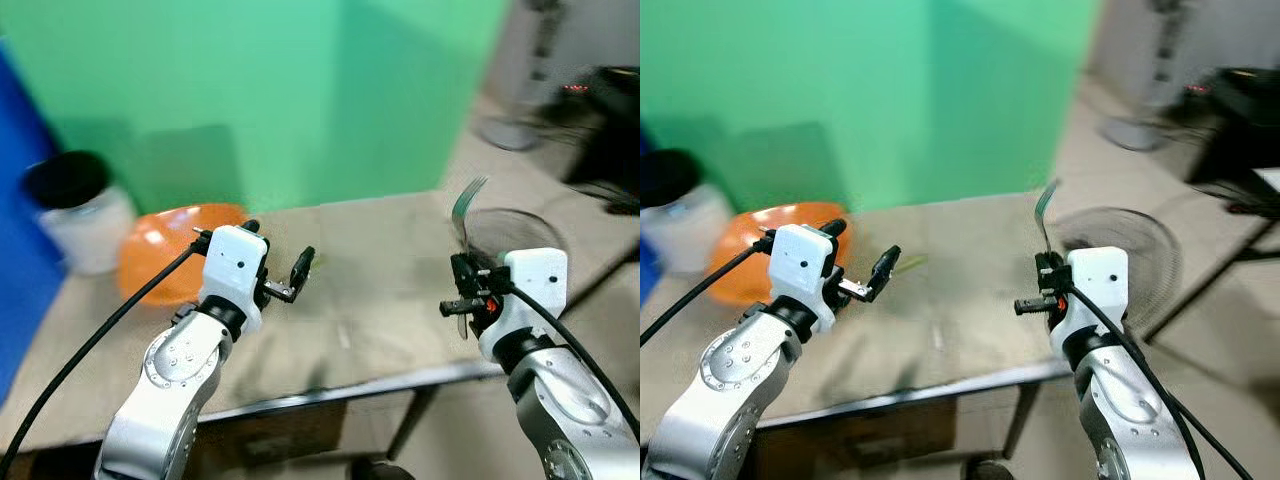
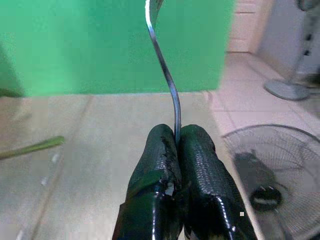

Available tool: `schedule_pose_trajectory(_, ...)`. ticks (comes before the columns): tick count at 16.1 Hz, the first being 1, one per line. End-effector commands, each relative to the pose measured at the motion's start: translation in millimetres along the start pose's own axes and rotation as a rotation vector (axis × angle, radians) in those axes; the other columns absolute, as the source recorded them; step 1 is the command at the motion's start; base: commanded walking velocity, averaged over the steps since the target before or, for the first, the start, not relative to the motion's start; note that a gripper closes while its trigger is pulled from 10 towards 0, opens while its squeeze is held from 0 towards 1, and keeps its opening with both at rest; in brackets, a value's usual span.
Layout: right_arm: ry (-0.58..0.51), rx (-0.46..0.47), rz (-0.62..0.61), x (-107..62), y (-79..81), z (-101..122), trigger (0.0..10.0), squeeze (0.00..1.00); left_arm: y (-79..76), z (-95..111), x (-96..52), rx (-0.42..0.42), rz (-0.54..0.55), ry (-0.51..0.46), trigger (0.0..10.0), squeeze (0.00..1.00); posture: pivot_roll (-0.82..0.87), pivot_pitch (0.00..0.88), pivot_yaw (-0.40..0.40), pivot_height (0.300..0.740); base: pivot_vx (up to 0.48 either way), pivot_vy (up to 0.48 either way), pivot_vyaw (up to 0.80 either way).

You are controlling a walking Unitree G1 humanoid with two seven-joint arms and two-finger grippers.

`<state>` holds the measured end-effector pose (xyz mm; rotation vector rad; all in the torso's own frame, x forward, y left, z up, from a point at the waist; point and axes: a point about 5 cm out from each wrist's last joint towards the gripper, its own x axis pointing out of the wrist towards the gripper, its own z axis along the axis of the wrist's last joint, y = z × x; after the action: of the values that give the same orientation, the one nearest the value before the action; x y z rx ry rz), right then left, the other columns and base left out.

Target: Setting the table

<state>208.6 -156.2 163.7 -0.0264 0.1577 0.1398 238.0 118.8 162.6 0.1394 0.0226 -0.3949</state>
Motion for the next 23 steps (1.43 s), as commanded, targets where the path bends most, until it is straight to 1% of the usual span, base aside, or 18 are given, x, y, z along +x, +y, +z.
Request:
schedule_pose_trajectory(1,0.004,0.000,0.015,2.3,2.4,1.4,10.0,0.00,3.2,1.7,0.3,0.007,0.017,-0.007,10.0,0.00,0.06,0.000,0.031,0.740,0.000,0.000,-0.77)
schedule_pose_trajectory(6,0.010,-0.002,-0.005,2.7,-1.4,3.4,10.0,0.00,1.7,1.9,2.3,0.002,0.008,-0.010,10.0,0.00,0.05,0.000,0.032,0.740,0.000,0.000,-0.77)
schedule_pose_trajectory(12,0.030,-0.002,0.002,2.4,-1.2,3.5,10.0,0.00,0.7,1.5,5.5,-0.002,-0.001,-0.013,10.0,0.00,0.04,0.000,0.033,0.740,0.000,0.000,-0.74)
schedule_pose_trajectory(13,0.032,-0.011,-0.014,2.1,-2.4,3.7,10.0,0.00,0.6,1.4,5.8,-0.002,-0.002,-0.013,10.0,0.00,0.04,0.000,0.033,0.740,0.000,0.000,-0.68)
schedule_pose_trajectory(16,0.050,0.004,-0.045,0.6,-6.3,1.0,10.0,0.00,0.5,-0.1,5.5,-0.004,-0.006,-0.011,10.0,0.00,0.04,0.000,0.035,0.740,0.000,0.000,-0.65)
schedule_pose_trajectory(18,0.038,0.008,-0.037,0.5,-6.1,2.1,10.0,0.00,0.9,-0.8,4.3,-0.008,-0.002,-0.011,10.0,0.00,0.04,0.000,0.034,0.740,0.000,0.000,-0.67)
schedule_pose_trajectory(21,0.030,-0.003,-0.093,0.8,-11.3,3.5,10.0,0.00,1.2,-1.2,2.5,-0.020,0.005,-0.010,10.0,0.00,0.04,0.000,0.032,0.740,0.000,0.000,-0.71)
schedule_pose_trajectory(23,0.028,-0.008,-0.110,1.0,-13.9,4.0,10.0,0.00,2.4,-1.6,2.3,-0.015,0.013,-0.006,10.0,0.00,0.04,0.000,0.032,0.740,0.000,0.000,-0.71)
